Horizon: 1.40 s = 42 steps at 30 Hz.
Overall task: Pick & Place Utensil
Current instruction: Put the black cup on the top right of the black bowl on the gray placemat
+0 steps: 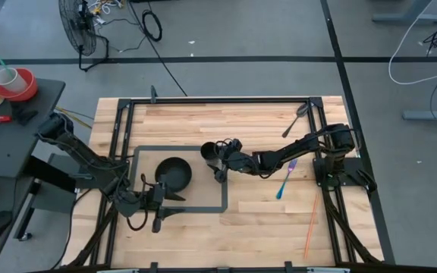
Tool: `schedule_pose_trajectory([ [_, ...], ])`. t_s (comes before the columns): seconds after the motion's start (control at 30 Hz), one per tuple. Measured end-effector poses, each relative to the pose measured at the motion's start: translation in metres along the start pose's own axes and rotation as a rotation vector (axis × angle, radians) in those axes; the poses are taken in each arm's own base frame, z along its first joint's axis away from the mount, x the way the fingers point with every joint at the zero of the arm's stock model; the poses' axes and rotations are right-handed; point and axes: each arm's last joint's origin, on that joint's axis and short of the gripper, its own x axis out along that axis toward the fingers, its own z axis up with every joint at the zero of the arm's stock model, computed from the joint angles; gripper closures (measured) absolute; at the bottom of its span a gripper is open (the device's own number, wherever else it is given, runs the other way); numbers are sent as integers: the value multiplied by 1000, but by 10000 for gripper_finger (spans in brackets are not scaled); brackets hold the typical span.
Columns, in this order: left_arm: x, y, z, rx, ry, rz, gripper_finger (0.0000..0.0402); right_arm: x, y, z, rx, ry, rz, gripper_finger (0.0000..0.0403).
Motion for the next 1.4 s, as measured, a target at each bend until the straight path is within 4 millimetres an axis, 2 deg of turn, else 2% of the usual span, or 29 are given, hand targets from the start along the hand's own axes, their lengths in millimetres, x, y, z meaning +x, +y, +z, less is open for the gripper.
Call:
schedule_pose_trajectory([
  [0.33, 0, -1, 0, -23, 7, -16, 225, -1, 0, -10, -7, 100, 25, 5],
  [0.43, 0, -1, 0, -29, 10, -22, 225, -10, 2, -9, -54, 147, 36, 5],
  [0.63, 0, -1, 0, -28, 11, -24, 225, -54, 5, 1, -195, 305, 80, 5],
  [0.77, 0, -1, 0, -20, 11, -22, 225, -91, 2, 8, -182, 432, 125, 5],
  [0.93, 0, 0, 0, -19, 11, -18, 225, -127, -4, 9, -204, 546, 117, 12],
  [1.1, 1, 0, -1, -16, 9, -6, 225, -150, -9, -5, -453, 723, 140, 27],
  [1.2, 1, 0, -1, -14, 10, 1, 225, -156, -10, -9, -545, 779, 166, 35],
  [1.4, 1, 1, -1, -12, -6, 37, 225, -132, 9, 6, -291, 519, 195, 42],
])
